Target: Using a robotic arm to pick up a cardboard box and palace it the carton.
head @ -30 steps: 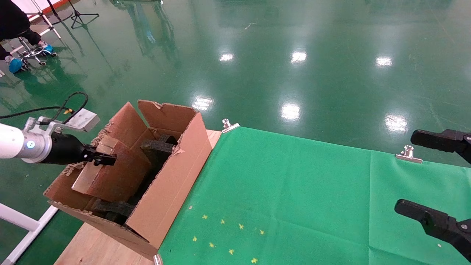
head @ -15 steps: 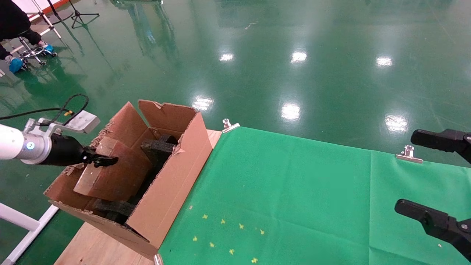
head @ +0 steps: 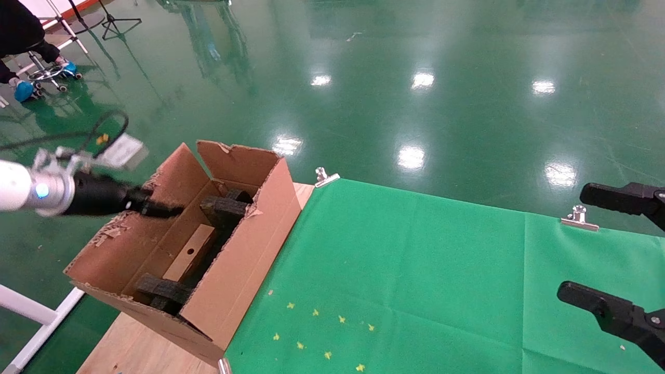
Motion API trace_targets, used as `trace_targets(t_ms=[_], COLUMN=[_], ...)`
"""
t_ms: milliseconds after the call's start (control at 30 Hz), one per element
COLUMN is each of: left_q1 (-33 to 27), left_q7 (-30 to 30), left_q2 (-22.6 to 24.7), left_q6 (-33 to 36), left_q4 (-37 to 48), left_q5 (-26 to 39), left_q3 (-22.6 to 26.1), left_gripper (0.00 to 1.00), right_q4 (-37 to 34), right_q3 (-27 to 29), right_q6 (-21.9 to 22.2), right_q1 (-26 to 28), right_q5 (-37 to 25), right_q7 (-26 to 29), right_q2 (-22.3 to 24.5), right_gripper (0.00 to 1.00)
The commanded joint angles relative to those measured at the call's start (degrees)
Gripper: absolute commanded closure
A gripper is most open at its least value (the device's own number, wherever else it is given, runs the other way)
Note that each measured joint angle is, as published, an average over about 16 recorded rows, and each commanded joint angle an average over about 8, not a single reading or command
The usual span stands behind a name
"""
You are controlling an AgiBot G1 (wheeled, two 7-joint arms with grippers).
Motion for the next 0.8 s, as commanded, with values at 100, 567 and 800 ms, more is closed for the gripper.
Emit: trace_targets(t_ms=[100,567,800], left_q1=[0.46,1.78,2.96], left_q7=[2.36,3.96,5.36], left_q2=[-1.71,-2.98,-2.46], left_q6=[1.16,1.93,2.90], left_q4=[-4.59,-8.73,-9.58], left_q5=[-6.39,-11.45,-13.72], left_q3=[-2.71,-4.65,-5.38], left_gripper=[0.00,0.00,0.00], right_q4=[0.00,-0.02,-0.02], right_q3=[0.00,0.00,0.00], right_q6=[0.00,0.02,0.02], right_q1=[0.00,-0.01,-0.01], right_q5=[0.00,0.00,0.00], right_q7=[0.00,0.00,0.00], right_q2=[0.00,0.01,0.01], right_gripper=[0.00,0.00,0.00])
